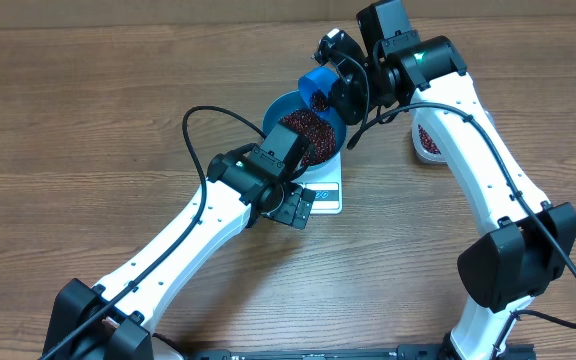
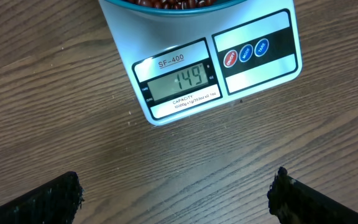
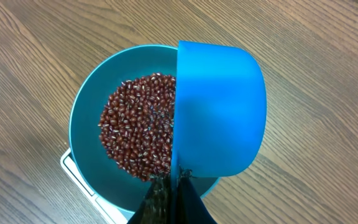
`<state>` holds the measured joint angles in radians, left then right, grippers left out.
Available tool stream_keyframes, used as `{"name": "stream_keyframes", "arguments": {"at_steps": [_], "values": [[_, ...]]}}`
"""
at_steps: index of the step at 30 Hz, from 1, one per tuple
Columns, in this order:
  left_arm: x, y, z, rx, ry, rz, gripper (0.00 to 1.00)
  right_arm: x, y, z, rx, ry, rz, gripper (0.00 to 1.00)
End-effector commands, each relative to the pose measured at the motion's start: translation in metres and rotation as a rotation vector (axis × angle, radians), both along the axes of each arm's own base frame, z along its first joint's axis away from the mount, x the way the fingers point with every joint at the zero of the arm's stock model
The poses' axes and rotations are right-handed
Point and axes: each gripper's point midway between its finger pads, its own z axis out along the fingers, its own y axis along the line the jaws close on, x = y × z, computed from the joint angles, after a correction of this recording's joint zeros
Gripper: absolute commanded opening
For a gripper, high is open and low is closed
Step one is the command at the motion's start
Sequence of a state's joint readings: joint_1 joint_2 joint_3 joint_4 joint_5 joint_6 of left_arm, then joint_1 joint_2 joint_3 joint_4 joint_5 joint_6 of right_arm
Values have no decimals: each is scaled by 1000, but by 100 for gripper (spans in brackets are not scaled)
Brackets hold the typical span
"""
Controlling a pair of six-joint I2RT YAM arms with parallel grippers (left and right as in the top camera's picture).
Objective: Scoop item into bowl and weigh 150g on scale
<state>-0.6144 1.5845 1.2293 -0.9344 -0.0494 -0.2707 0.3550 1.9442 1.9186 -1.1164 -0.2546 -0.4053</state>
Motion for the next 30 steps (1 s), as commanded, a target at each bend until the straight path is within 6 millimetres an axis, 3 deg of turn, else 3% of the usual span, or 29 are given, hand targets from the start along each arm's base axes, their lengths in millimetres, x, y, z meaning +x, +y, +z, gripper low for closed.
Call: {"name": "stream_keyframes", "arguments": {"at_steps": [1, 17, 23, 26, 30], "values": [[-1, 3, -2, 15, -1, 1, 100, 0, 4, 30, 55, -53, -2, 4], [-1, 3, -2, 15, -1, 1, 100, 4, 0, 31, 57, -64, -13, 4], [-1, 3, -2, 15, -1, 1, 100, -14, 7, 24, 28, -28, 70, 4], [-1, 3, -2, 15, -1, 1, 100, -5, -2, 23, -11, -46, -3, 4], [-1, 3, -2, 15, -1, 1, 99, -3, 2, 26, 11, -56, 15, 4]]}}
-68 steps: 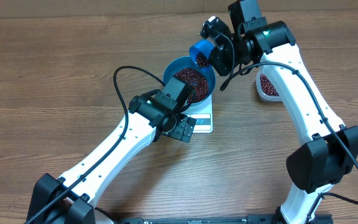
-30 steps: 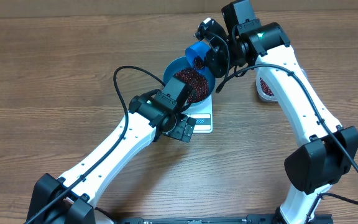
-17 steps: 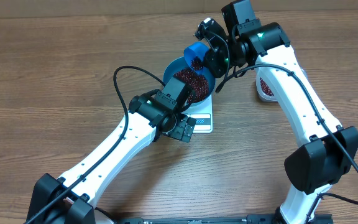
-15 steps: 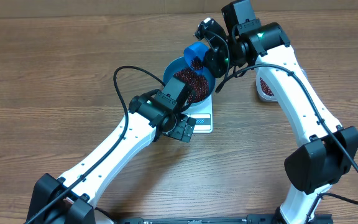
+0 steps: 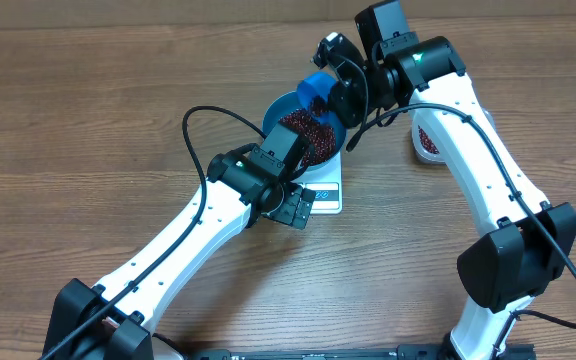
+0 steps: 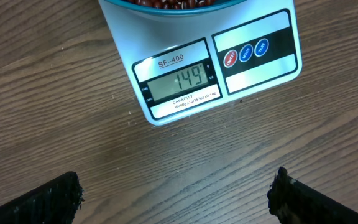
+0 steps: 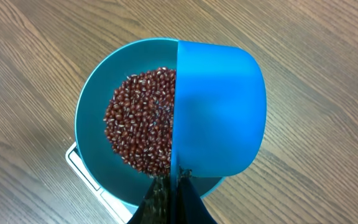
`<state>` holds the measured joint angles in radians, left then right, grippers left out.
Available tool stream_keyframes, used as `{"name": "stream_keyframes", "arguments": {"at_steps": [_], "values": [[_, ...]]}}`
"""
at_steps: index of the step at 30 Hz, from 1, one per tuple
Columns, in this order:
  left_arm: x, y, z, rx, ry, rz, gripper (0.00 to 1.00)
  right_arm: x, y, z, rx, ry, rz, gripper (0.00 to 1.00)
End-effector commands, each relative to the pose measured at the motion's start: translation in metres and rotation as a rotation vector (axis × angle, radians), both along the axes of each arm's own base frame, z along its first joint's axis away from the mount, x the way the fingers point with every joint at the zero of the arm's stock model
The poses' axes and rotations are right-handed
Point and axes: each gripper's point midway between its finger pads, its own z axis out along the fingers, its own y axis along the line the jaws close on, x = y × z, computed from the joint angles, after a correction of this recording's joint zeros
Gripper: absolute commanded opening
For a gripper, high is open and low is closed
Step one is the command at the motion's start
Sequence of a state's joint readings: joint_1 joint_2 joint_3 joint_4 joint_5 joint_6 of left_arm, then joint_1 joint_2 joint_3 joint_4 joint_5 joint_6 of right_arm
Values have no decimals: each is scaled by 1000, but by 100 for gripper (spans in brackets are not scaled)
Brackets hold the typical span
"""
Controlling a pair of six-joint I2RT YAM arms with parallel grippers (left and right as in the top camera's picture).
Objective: Scoop item into bowl and weigh 150g on scale
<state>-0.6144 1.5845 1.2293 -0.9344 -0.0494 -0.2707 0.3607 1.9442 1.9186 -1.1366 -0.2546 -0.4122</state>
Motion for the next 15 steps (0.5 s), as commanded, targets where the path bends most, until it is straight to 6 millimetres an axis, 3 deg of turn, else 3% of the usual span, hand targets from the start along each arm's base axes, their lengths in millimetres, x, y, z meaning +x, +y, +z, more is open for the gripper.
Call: {"name": "stream_keyframes", "arguments": {"at_steps": [1, 15], "values": [[-1, 3, -2, 15, -1, 1, 100, 2, 1, 28, 21, -72, 0, 4], [-1, 3, -2, 15, -1, 1, 100, 3, 3, 30, 37, -72, -10, 4]]}}
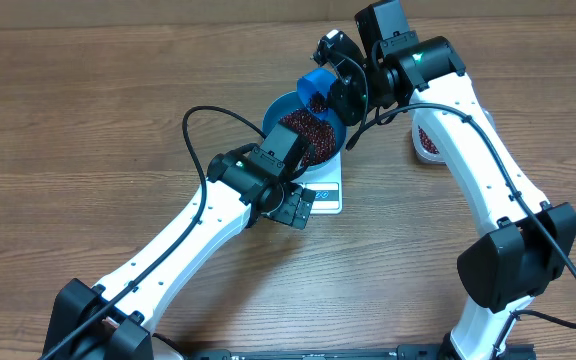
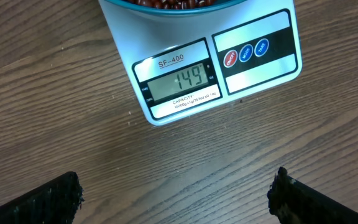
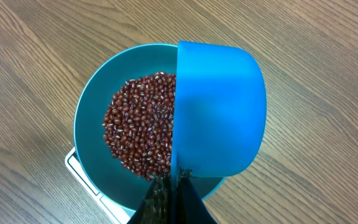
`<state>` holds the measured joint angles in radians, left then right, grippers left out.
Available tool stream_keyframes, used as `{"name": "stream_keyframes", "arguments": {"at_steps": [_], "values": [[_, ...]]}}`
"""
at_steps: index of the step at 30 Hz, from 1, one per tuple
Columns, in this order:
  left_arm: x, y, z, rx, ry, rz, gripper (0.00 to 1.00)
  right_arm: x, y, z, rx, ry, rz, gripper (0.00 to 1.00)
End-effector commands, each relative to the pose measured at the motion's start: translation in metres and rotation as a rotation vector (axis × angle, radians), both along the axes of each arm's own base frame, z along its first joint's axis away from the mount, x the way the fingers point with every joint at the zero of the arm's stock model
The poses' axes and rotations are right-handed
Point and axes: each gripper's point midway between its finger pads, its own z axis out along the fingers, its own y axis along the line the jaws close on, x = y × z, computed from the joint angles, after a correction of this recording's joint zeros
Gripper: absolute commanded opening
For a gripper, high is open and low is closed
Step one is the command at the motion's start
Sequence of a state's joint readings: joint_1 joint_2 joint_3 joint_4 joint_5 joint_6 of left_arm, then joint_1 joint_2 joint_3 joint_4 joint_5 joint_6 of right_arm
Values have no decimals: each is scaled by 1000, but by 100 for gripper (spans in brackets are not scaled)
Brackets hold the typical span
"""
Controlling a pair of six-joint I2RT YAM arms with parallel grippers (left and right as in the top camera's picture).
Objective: Scoop item into bowl and weigh 150g on scale
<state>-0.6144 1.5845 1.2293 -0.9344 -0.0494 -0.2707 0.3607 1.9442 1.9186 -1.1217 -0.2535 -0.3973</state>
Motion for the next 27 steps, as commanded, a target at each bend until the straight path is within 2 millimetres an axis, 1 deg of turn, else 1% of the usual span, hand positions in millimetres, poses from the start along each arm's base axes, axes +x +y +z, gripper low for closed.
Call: {"name": "stream_keyframes", "arguments": {"at_steps": [1, 4, 5, 8, 10, 13, 15, 17, 19, 20, 21, 24, 27], "values": [[-1, 3, -2, 15, -1, 1, 99, 2, -1, 28, 21, -67, -7, 4], [-1, 3, -2, 15, -1, 1, 100, 7, -3, 30, 46, -64, -54, 4], [-1, 3, -2, 15, -1, 1, 99, 7, -1, 32, 60, -60, -53, 4], [-1, 3, -2, 15, -1, 1, 100, -4, 9, 32, 80, -54, 57, 4], [-1, 3, -2, 15, -1, 1, 100, -3, 4, 29, 47, -60, 54, 4], [-1, 3, -2, 15, -1, 1, 100, 5, -6, 28, 32, -58, -32, 4], [-1, 3, -2, 15, -1, 1, 99, 1, 2, 31, 73, -50, 0, 4], [-1, 3, -2, 15, -1, 1, 100, -5, 7, 31, 70, -53, 68, 4], [-1, 3, -2, 15, -1, 1, 100, -3, 0, 27, 20, -66, 59, 4], [-1, 3, -2, 15, -1, 1, 99, 2, -5, 27, 11, -65, 1, 4], [-1, 3, -2, 15, -1, 1, 99, 2, -3, 28, 23, -63, 3, 4], [-1, 3, -3, 15, -1, 1, 100, -7, 8, 29, 54, -60, 84, 4], [-1, 3, -2, 15, -1, 1, 99, -3, 4, 28, 33, -61, 48, 4]]}}
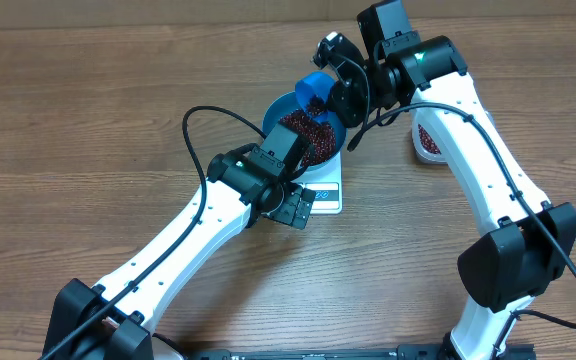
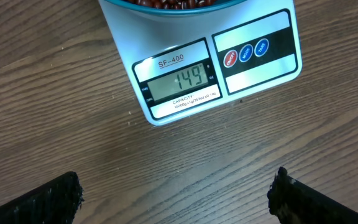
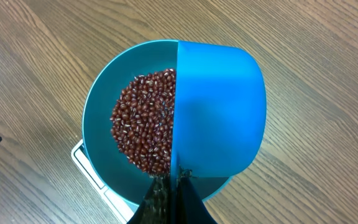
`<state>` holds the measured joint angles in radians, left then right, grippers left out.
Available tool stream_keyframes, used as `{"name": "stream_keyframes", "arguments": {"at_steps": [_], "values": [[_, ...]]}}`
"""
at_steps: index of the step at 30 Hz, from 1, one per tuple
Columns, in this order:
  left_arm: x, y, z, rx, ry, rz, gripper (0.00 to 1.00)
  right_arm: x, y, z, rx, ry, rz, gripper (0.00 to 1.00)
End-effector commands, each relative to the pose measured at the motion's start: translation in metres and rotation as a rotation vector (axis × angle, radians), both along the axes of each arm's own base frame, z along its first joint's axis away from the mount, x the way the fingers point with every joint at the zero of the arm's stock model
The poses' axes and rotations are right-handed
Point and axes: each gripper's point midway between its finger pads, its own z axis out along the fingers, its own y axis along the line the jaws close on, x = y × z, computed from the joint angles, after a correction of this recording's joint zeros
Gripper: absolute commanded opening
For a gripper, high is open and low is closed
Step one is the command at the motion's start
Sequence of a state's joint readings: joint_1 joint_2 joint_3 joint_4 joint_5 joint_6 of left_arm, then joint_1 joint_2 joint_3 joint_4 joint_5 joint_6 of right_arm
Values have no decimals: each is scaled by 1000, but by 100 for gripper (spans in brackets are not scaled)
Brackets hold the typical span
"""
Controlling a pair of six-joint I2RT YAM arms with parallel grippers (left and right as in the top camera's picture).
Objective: Scoop item into bowl and weigh 150g on scale
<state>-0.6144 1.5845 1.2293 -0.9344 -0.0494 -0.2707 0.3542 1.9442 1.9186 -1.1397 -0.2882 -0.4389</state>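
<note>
A teal bowl point(image 3: 98, 155) of red beans point(image 3: 145, 134) stands on the white scale point(image 2: 253, 62), whose display point(image 2: 178, 79) reads 149. My right gripper point(image 3: 174, 183) is shut on the handle of a blue scoop point(image 3: 219, 106), held tipped on its side over the bowl's right half. In the overhead view the blue scoop point(image 1: 313, 88) hangs at the bowl's far rim. My left gripper point(image 2: 176, 193) is open just in front of the scale, nothing between its fingers point(image 2: 48, 199).
A second dish of red beans point(image 1: 426, 143) sits to the right of the scale, partly behind my right arm. Bare wooden table point(image 1: 88, 120) lies all around.
The bowl sits slightly further right and higher in the right wrist view, so my right gripper with the scoop has shifted a little. The scale still reads 149. The left arm is unmoved.
At every moment my right gripper held the tipped scoop over the bowl, shifting only slightly from one to the other. The display read 149 each time, and the open left gripper stayed in front of the scale.
</note>
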Motion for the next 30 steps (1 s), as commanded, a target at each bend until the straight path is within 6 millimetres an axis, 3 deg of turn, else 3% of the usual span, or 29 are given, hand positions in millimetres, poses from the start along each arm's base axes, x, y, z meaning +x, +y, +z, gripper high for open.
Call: {"name": "stream_keyframes", "arguments": {"at_steps": [1, 30], "values": [[-1, 3, -2, 15, -1, 1, 100, 2, 3, 29, 32, -65, -13, 4], [-1, 3, -2, 15, -1, 1, 100, 6, 4, 31, 60, -57, -60, 4]]}}
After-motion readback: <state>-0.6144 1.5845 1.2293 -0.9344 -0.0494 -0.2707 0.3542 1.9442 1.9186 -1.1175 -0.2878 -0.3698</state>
